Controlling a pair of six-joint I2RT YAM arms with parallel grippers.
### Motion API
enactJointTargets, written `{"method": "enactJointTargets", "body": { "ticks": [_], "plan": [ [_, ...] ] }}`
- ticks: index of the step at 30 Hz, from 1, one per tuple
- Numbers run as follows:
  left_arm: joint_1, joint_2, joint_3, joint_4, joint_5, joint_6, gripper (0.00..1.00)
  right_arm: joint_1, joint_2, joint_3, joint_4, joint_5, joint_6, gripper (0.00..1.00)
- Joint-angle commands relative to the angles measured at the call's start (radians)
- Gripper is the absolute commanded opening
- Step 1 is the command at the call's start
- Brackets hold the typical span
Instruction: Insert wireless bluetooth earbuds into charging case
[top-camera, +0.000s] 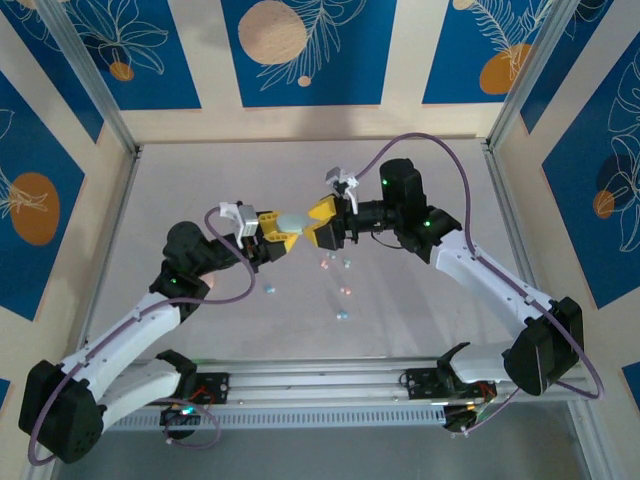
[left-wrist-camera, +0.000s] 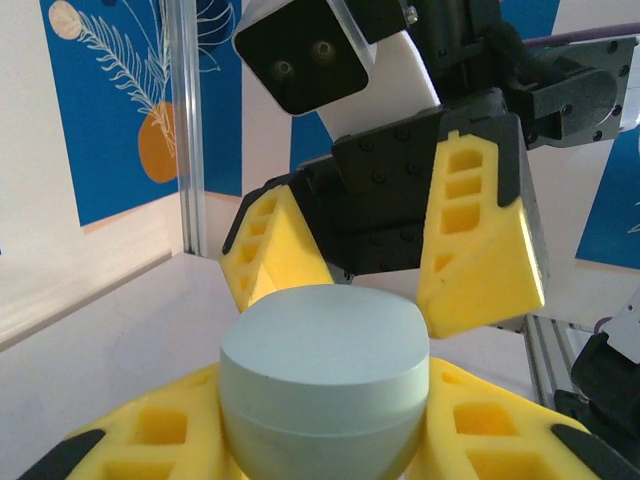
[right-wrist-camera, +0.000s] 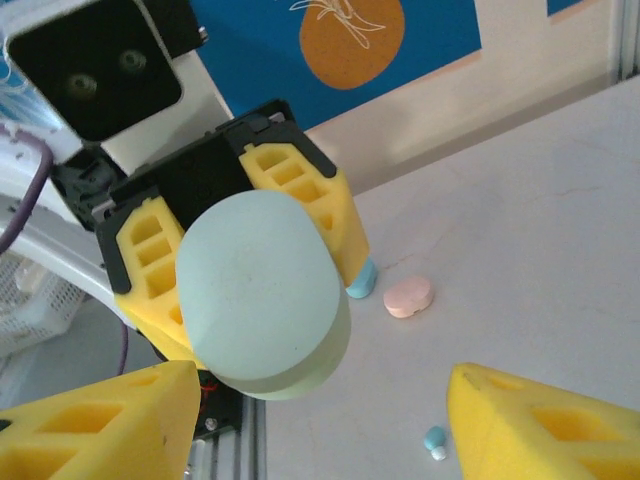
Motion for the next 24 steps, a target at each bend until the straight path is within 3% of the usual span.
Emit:
{"method": "enactJointTargets", "body": {
  "ticks": [1, 8, 13, 24],
  "plan": [
    [-0.004, -0.015, 0.008, 0.061, 0.045, -0.023, 0.3, 0.024, -0.029, 0.005, -0.018, -0.032, -0.189, 0.67],
    [-0.004, -0.021, 0.027, 0.046, 0.107, -0.021, 0.3, 0.035, -0.06, -0.026, 0.029, 0.01, -0.424, 0.62],
    [-0.004, -0.024, 0.034, 0.041, 0.122, -0.021, 0.31, 0.035, -0.044, -0.002, 0.014, -0.006, -0.442, 0.55],
    [-0.004, -0.019, 0.04, 0.047, 0.125, -0.021, 0.32, 0.042, -0.013, 0.016, 0.025, -0.023, -0.396, 0.54]
  ]
}}
